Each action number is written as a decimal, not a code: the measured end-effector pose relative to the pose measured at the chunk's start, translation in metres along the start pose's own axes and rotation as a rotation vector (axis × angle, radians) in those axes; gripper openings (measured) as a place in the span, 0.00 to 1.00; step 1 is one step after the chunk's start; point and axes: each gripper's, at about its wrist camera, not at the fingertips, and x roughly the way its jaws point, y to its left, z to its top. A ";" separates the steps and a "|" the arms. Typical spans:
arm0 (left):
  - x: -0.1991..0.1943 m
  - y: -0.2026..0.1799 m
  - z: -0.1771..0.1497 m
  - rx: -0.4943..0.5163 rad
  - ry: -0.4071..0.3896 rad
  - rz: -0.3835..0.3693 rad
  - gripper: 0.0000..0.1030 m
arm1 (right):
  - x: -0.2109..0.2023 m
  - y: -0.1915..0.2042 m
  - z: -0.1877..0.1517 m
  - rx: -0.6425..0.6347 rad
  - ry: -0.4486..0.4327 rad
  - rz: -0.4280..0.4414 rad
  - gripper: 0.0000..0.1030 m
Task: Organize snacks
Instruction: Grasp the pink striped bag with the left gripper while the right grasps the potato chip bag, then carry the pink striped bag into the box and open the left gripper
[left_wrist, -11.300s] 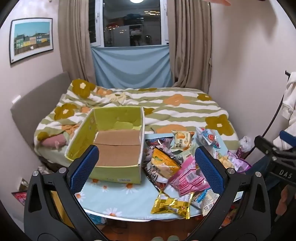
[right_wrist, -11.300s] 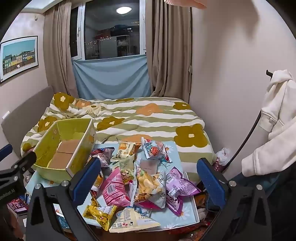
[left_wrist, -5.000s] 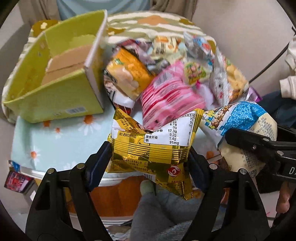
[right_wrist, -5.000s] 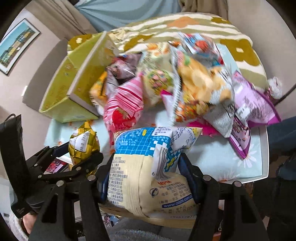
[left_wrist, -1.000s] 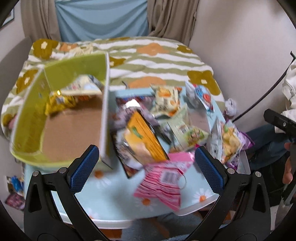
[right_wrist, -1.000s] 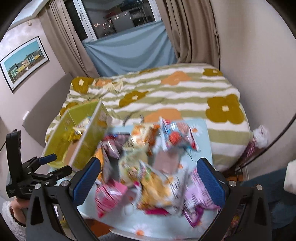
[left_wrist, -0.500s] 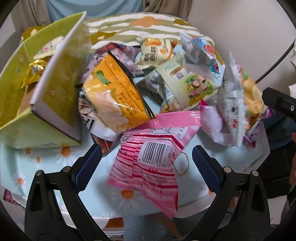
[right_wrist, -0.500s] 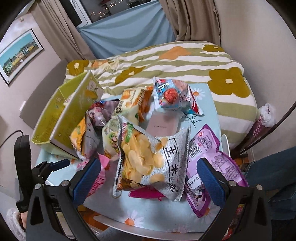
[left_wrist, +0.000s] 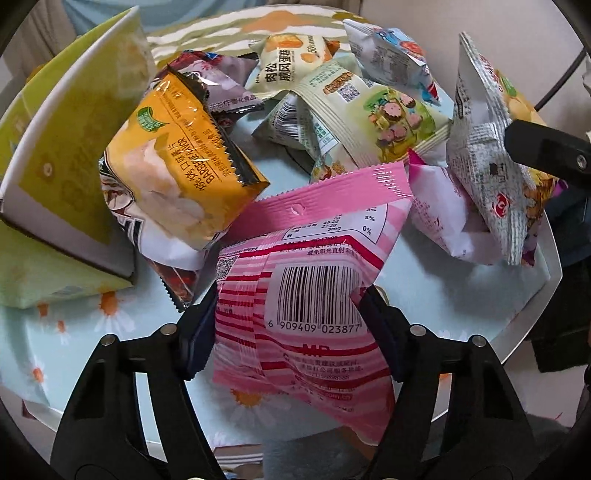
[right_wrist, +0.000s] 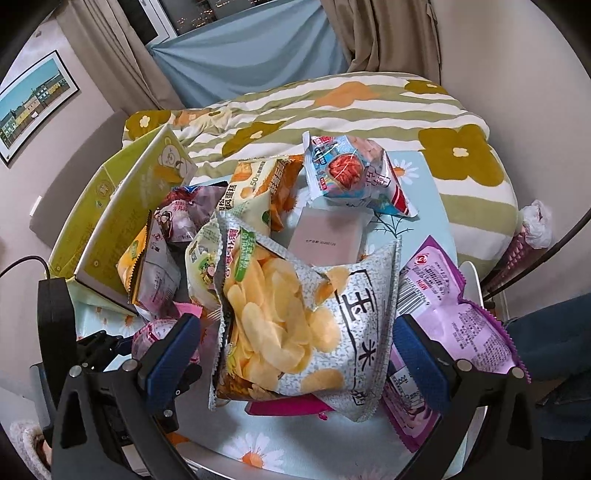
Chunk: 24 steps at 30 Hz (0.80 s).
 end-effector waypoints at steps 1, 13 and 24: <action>-0.001 0.000 0.001 0.002 0.000 0.001 0.68 | 0.001 -0.001 0.000 0.001 0.002 0.001 1.00; -0.010 -0.013 -0.009 0.006 -0.012 -0.011 0.66 | 0.013 -0.002 0.001 -0.001 0.009 0.008 1.00; -0.032 -0.027 -0.004 0.018 -0.052 0.001 0.66 | 0.002 -0.002 0.000 -0.009 0.001 0.043 0.75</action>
